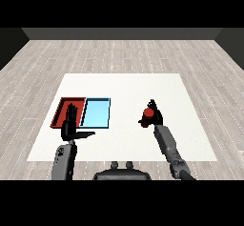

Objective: Pick the red can and put it in the red box

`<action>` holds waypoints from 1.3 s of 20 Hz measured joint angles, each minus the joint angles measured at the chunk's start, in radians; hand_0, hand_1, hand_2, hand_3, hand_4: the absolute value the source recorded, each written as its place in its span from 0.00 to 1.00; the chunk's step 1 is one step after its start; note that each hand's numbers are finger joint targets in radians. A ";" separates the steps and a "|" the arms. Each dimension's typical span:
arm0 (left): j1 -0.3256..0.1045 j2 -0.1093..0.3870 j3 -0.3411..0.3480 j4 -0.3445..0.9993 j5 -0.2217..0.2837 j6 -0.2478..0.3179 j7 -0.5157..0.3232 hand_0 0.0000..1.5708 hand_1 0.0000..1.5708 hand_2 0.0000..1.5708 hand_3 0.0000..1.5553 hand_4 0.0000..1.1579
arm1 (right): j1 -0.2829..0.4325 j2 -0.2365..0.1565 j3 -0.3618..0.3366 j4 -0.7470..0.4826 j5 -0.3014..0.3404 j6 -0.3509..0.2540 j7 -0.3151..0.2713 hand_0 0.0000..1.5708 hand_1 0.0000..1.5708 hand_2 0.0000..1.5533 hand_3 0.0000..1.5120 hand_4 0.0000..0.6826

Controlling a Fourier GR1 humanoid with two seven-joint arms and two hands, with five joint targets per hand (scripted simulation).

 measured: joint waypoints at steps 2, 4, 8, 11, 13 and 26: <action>0.012 0.007 0.009 -0.008 0.010 -0.010 -0.004 0.00 0.00 0.00 0.00 0.00 | -0.002 0.011 -0.002 0.016 0.003 -0.021 -0.010 0.83 0.83 0.89 0.89 0.44; 0.005 0.019 0.016 -0.015 0.017 -0.018 0.010 0.00 0.00 0.00 0.00 0.00 | -0.007 0.009 0.001 0.008 0.013 -0.054 0.001 0.94 0.94 0.94 0.95 0.96; 0.029 0.011 0.008 -0.022 0.009 -0.020 -0.009 0.00 0.00 0.00 0.00 0.00 | -0.013 0.000 0.007 0.014 0.036 -0.100 0.007 0.95 0.95 0.94 0.95 0.98; 0.040 -0.002 -0.007 -0.011 -0.018 -0.006 -0.029 0.00 0.00 0.00 0.00 0.00 | -0.010 -0.004 0.020 -0.028 0.052 -0.135 0.034 0.94 0.94 0.94 0.95 0.97; 0.038 -0.005 -0.009 -0.008 -0.022 -0.004 -0.034 0.00 0.00 0.00 0.00 0.00 | 0.012 -0.012 0.031 -0.053 0.065 -0.136 0.028 0.93 0.93 0.94 0.94 0.95; -0.009 -0.010 -0.049 0.021 -0.058 0.003 0.008 0.00 0.00 0.00 0.00 0.00 | 0.091 0.004 0.079 -0.298 0.089 -0.177 0.072 0.92 0.92 0.93 0.93 0.95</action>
